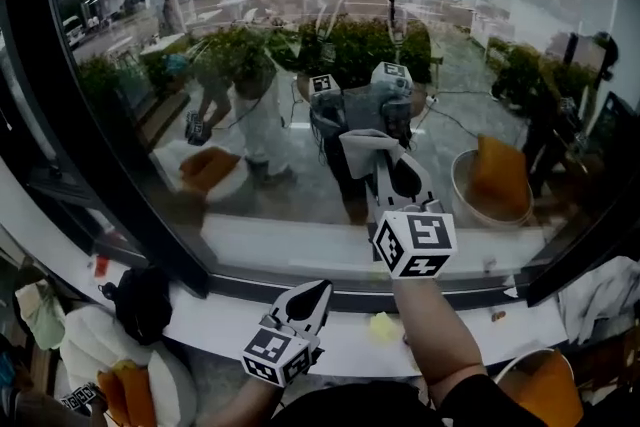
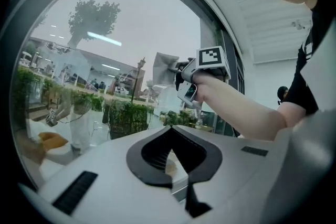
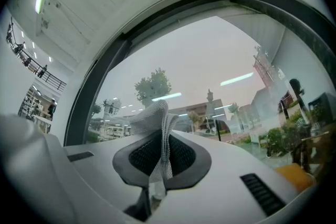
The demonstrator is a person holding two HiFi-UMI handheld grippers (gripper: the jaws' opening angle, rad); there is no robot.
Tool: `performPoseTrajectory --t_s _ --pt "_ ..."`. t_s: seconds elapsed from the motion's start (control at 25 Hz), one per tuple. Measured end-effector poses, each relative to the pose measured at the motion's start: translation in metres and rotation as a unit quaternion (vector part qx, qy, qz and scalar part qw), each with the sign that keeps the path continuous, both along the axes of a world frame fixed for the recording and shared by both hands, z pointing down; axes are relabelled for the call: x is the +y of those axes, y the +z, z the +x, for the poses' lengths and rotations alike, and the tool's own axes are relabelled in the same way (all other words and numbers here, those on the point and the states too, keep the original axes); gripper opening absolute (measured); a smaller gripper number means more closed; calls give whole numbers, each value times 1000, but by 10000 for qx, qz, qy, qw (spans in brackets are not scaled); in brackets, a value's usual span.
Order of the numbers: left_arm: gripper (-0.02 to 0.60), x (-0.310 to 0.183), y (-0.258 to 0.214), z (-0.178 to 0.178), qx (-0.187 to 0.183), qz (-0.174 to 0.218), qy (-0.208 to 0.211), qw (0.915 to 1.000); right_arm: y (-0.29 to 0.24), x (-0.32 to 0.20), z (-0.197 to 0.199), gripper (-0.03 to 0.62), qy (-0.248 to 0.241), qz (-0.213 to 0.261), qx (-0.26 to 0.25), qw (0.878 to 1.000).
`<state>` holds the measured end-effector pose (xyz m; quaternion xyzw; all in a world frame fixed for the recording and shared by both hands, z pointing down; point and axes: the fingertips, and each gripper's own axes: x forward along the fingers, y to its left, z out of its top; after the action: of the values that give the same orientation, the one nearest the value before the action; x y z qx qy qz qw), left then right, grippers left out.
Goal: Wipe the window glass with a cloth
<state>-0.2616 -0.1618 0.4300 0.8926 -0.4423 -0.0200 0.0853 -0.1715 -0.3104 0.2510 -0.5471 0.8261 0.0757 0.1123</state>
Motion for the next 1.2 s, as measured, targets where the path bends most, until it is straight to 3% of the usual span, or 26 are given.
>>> performPoseTrajectory --t_s 0.32,0.84,1.2 --pt "8 -1 2 -16 60 -16 -174 9998 -16 -16 -20 37 83 168 265 9995" --pt "8 -10 10 -25 18 -95 -236 9997 -10 -36 -15 35 499 191 490 9974" --pt "8 -10 11 -21 74 -89 -132 9998 -10 -37 -13 37 523 194 556 9969"
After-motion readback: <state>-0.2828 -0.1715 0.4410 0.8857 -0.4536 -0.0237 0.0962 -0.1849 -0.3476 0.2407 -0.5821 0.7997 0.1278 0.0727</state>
